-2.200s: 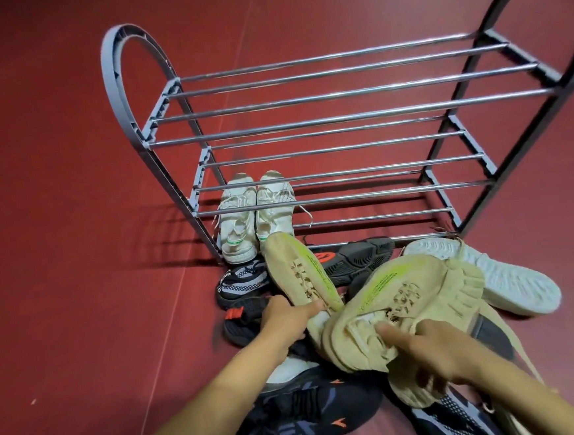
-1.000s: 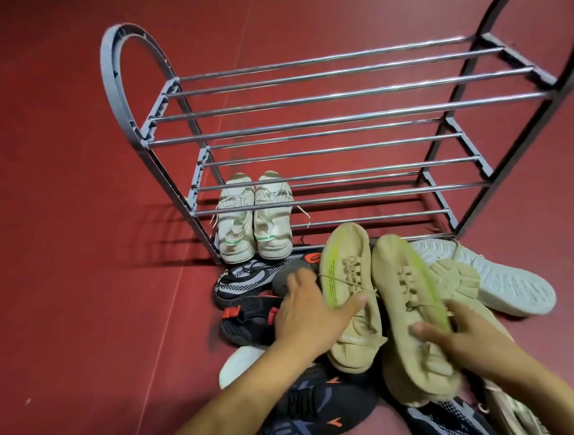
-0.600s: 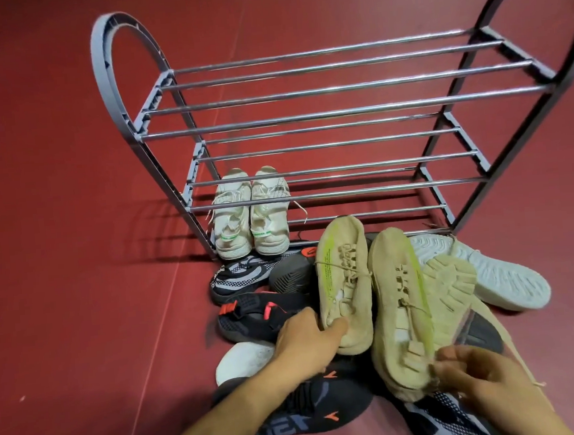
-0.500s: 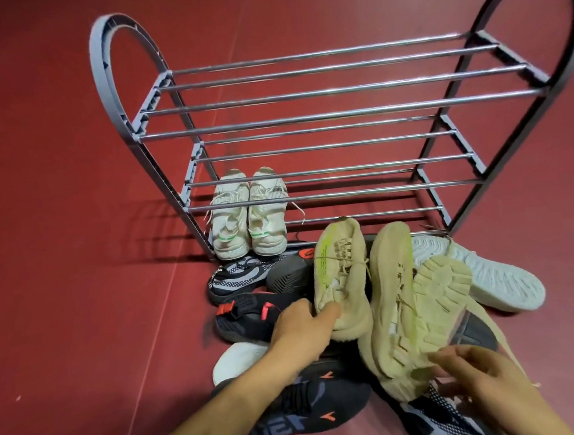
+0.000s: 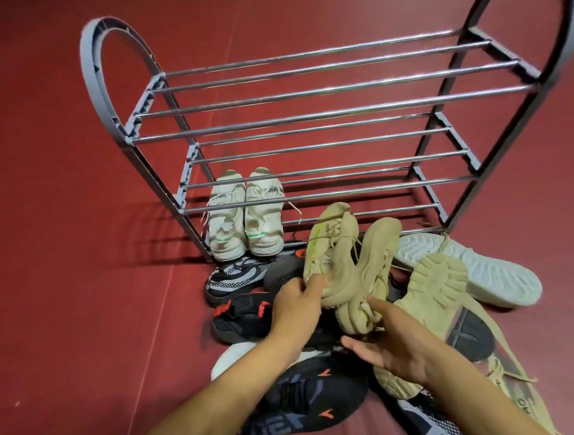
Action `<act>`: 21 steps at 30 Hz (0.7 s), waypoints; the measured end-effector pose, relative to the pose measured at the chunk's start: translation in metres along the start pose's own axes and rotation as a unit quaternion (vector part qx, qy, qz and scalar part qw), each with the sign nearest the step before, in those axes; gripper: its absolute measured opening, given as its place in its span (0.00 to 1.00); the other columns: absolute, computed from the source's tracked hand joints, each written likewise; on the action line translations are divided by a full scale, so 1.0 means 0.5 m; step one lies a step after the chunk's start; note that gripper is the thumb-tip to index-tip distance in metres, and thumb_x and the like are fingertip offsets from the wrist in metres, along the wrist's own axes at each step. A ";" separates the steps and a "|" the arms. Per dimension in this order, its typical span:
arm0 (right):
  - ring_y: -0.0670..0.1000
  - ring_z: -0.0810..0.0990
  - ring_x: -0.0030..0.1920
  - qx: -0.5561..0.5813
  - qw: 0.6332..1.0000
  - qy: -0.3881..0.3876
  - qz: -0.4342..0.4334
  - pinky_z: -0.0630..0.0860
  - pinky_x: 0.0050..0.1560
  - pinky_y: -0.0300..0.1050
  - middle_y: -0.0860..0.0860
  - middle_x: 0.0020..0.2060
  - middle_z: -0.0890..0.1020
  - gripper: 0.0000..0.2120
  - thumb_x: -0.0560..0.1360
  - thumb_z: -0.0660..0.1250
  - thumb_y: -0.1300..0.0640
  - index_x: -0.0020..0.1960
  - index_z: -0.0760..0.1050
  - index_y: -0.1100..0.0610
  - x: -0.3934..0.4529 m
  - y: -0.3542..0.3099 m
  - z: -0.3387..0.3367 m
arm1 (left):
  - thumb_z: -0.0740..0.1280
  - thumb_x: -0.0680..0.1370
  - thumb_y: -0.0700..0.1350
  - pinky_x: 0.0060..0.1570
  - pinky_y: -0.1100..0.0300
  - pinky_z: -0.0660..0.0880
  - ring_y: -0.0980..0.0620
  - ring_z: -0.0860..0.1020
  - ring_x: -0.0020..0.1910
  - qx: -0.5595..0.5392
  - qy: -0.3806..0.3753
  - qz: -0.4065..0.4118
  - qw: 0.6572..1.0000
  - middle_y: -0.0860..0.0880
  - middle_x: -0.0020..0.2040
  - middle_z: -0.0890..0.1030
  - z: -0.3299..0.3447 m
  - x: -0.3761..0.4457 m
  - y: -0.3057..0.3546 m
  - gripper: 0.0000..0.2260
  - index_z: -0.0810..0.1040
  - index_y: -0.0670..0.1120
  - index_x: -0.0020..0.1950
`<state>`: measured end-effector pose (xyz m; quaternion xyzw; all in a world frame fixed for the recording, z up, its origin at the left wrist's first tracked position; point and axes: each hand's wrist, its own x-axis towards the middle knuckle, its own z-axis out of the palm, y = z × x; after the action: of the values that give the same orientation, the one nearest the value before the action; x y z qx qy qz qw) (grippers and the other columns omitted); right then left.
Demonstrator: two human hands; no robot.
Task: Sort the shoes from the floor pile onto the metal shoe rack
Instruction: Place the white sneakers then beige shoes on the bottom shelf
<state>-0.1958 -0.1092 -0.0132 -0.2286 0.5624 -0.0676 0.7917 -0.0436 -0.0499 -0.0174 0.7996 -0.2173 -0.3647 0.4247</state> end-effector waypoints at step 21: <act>0.58 0.83 0.46 -0.166 0.944 0.140 -0.249 0.81 0.47 0.51 0.59 0.46 0.85 0.17 0.79 0.67 0.52 0.58 0.78 0.65 -0.008 -0.263 -0.170 | 0.60 0.72 0.62 0.38 0.53 0.68 0.43 0.77 0.41 0.044 0.046 0.029 0.998 0.45 0.39 0.80 -0.023 0.061 0.066 0.23 0.78 0.41 0.42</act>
<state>-0.2558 -0.2484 0.0256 -0.4775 0.5963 -0.1994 0.6138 -0.0166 -0.0816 0.0023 0.8268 -0.2367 -0.3054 0.4088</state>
